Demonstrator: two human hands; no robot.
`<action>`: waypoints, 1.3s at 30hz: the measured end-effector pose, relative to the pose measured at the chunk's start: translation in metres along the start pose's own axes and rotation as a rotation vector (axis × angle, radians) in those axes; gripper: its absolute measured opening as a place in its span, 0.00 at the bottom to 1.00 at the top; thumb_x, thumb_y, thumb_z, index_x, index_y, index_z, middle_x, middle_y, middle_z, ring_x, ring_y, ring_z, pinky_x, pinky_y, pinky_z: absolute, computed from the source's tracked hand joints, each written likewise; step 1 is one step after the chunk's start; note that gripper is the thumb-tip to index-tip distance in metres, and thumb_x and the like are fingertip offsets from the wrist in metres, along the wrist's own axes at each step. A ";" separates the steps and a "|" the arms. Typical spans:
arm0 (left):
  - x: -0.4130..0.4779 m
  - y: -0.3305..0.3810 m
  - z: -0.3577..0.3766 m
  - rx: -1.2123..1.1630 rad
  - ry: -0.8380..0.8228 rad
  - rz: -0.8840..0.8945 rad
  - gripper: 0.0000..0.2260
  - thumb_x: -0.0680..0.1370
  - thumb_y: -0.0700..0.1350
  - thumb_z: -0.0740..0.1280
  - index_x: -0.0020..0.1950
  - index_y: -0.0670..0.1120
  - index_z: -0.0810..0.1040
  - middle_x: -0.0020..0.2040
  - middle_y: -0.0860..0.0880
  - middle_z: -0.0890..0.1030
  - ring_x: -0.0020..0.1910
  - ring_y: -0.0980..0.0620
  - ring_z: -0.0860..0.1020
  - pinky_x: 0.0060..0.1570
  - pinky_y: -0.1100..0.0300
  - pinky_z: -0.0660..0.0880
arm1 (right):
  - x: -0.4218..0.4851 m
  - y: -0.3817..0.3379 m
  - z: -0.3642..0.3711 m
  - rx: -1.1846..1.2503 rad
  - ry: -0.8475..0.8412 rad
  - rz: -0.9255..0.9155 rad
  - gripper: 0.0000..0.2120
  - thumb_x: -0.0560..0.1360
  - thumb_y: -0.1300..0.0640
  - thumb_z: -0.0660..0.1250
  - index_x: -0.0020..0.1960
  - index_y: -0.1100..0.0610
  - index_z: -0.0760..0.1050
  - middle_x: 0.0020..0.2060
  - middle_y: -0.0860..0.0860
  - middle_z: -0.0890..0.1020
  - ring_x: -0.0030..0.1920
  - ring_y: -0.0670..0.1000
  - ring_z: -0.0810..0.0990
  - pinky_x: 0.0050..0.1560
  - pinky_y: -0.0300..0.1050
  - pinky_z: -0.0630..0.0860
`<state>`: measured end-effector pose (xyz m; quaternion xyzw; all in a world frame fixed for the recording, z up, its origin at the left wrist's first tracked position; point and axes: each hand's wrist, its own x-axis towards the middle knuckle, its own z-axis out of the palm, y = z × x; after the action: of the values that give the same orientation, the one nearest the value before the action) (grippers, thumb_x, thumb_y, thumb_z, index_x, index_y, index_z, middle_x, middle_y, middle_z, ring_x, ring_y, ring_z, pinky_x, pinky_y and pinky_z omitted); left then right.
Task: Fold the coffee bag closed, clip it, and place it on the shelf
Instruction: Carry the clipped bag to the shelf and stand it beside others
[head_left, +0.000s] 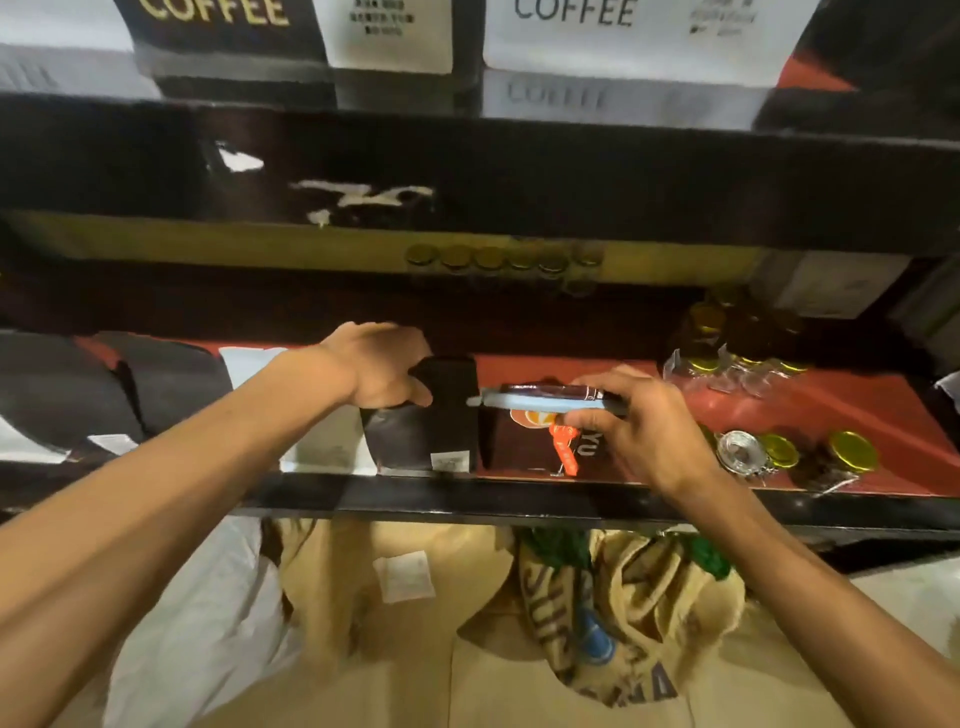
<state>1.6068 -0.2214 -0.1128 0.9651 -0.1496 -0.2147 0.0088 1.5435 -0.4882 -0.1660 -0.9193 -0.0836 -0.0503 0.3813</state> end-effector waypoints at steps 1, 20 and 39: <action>-0.001 -0.001 0.000 -0.001 -0.002 0.013 0.20 0.78 0.56 0.67 0.67 0.49 0.75 0.61 0.47 0.80 0.60 0.44 0.78 0.51 0.55 0.71 | -0.003 0.000 0.003 0.005 -0.009 0.006 0.19 0.69 0.58 0.77 0.59 0.57 0.82 0.44 0.40 0.78 0.44 0.40 0.79 0.45 0.23 0.71; 0.004 -0.008 0.001 -0.062 -0.008 0.046 0.18 0.76 0.56 0.70 0.65 0.54 0.77 0.57 0.48 0.82 0.58 0.44 0.79 0.49 0.57 0.70 | -0.004 0.006 0.013 0.019 0.042 0.116 0.17 0.66 0.57 0.79 0.54 0.55 0.84 0.43 0.38 0.79 0.42 0.34 0.79 0.41 0.22 0.70; 0.000 0.001 0.001 -0.014 -0.029 -0.001 0.22 0.78 0.56 0.67 0.70 0.51 0.72 0.59 0.47 0.81 0.58 0.44 0.79 0.56 0.51 0.74 | -0.018 0.000 0.026 -0.022 0.016 0.093 0.16 0.77 0.61 0.70 0.63 0.55 0.76 0.50 0.48 0.73 0.47 0.43 0.72 0.46 0.18 0.64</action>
<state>1.6059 -0.2223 -0.1131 0.9619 -0.1476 -0.2298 0.0131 1.5266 -0.4718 -0.1877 -0.9258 -0.0375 -0.0406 0.3739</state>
